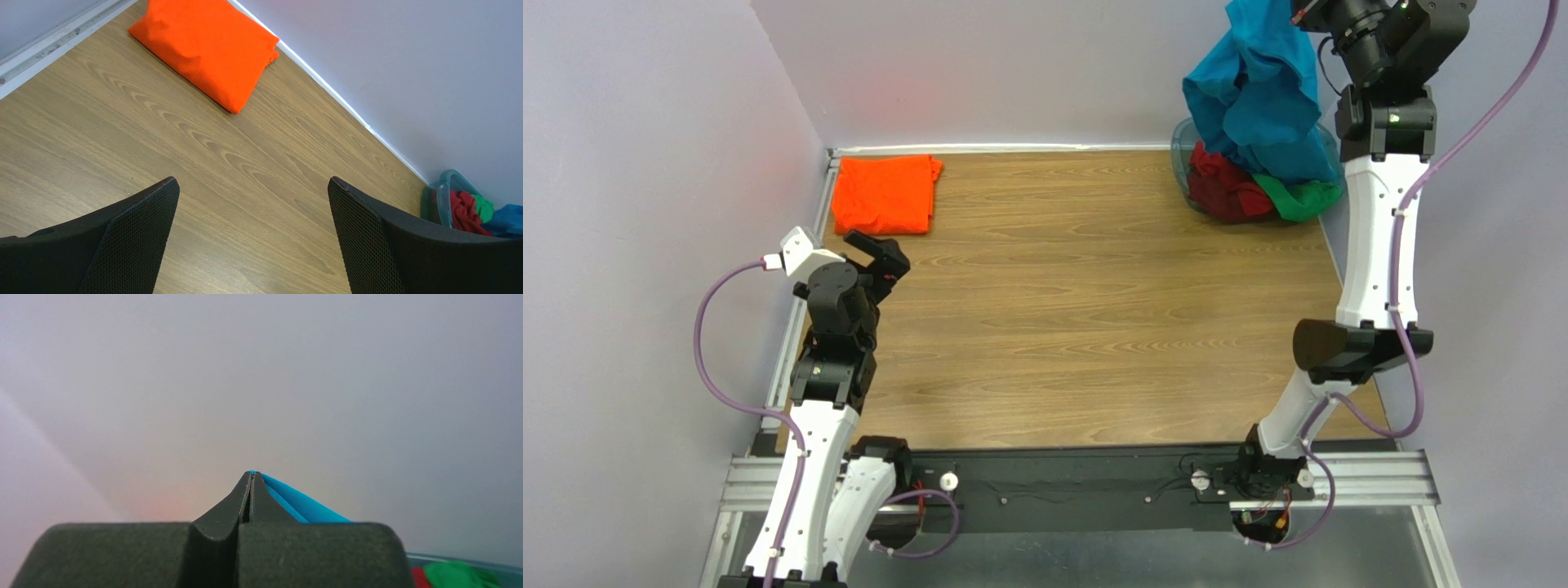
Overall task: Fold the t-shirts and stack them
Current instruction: Move the tshirt to the center of the board, then flatten the tshirt out
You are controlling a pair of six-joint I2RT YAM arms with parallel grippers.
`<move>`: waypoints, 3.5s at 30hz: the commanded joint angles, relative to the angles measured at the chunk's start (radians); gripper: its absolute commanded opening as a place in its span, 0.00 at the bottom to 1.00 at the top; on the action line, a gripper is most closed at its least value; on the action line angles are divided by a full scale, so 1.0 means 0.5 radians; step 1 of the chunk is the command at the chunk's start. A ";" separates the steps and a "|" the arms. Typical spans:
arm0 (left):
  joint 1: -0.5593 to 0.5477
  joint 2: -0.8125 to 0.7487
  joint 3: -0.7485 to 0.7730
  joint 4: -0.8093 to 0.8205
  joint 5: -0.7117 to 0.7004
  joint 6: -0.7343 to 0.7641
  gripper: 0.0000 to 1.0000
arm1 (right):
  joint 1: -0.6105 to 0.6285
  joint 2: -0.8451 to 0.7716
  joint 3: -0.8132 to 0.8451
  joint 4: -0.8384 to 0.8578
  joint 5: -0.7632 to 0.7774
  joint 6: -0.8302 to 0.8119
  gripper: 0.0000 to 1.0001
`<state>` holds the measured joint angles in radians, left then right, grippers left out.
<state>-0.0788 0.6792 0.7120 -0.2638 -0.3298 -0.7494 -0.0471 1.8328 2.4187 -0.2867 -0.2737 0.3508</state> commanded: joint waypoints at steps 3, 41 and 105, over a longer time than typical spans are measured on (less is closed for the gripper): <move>0.007 -0.048 0.030 -0.003 -0.025 -0.004 0.99 | 0.253 -0.202 -0.073 0.122 -0.345 0.154 0.01; 0.007 0.154 -0.316 0.147 0.392 -0.066 0.99 | 0.791 -1.085 -3.132 0.236 1.060 0.066 1.00; -0.247 1.887 0.180 0.926 1.006 0.066 0.83 | 1.671 0.237 -1.726 0.224 1.179 -0.198 0.11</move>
<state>-0.1837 1.5570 0.7525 0.1776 0.1333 -0.7410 0.7864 2.0064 1.6032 -0.1734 0.2581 0.2173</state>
